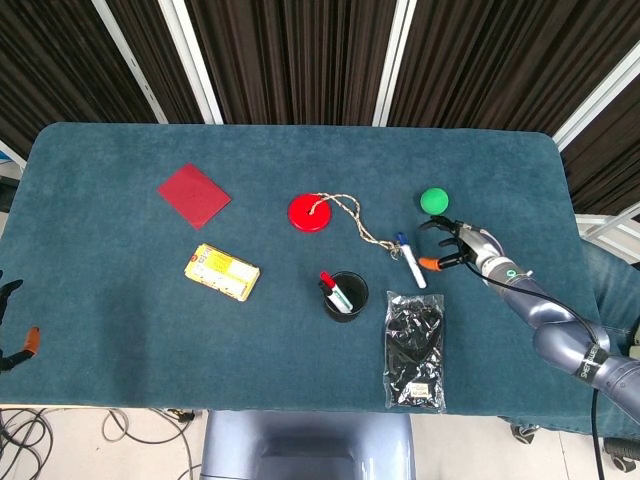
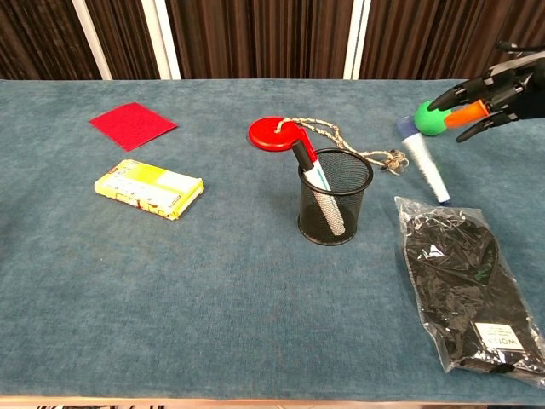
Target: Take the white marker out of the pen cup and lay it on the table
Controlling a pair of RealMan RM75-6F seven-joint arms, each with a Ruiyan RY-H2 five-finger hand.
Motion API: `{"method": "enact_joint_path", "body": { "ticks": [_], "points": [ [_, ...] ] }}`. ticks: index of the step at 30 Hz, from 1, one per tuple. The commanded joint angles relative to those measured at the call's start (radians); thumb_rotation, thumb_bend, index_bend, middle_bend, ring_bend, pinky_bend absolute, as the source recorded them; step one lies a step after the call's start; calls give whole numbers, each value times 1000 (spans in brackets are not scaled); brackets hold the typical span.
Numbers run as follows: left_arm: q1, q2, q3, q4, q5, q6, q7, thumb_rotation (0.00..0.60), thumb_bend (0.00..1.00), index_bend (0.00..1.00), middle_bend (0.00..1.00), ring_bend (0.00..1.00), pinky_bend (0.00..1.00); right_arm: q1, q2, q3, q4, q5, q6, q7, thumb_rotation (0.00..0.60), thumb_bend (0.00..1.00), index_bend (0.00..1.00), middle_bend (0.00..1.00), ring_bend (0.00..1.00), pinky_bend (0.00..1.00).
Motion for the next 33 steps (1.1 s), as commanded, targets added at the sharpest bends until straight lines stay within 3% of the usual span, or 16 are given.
{"method": "enact_joint_path", "body": {
  "ticks": [1, 9, 15, 21, 24, 33],
  "points": [
    [0, 1, 1, -2, -1, -1, 1, 600, 392, 140, 0, 0, 36, 9, 10, -5, 1, 2, -1, -21, 600, 192, 1, 0, 0, 174],
    [1, 1, 0, -5, -3, -1, -2, 600, 399, 141, 0, 0, 35, -31, 95, -2, -88, -11, 172, -93, 600, 186, 0, 0, 0, 174],
    [1, 0, 3, -4, 2, 1, 4, 600, 399, 141, 0, 0, 35, -117, 190, -56, -218, -79, 466, -321, 600, 185, 0, 0, 0, 174],
    [2, -2, 5, -3, 5, 6, 12, 600, 399, 141, 0, 0, 33, -258, 248, -159, -427, -91, 815, -698, 600, 185, 0, 0, 0, 174],
    [3, -3, 6, -3, 8, 8, 15, 600, 399, 141, 0, 0, 31, -323, 233, -211, -494, -110, 957, -810, 600, 185, 0, 0, 0, 174],
    [4, -6, 7, 0, 11, 11, 20, 600, 399, 142, 0, 0, 31, -487, 87, -389, -430, -269, 1287, -976, 600, 186, 0, 0, 0, 174]
  ]
}}
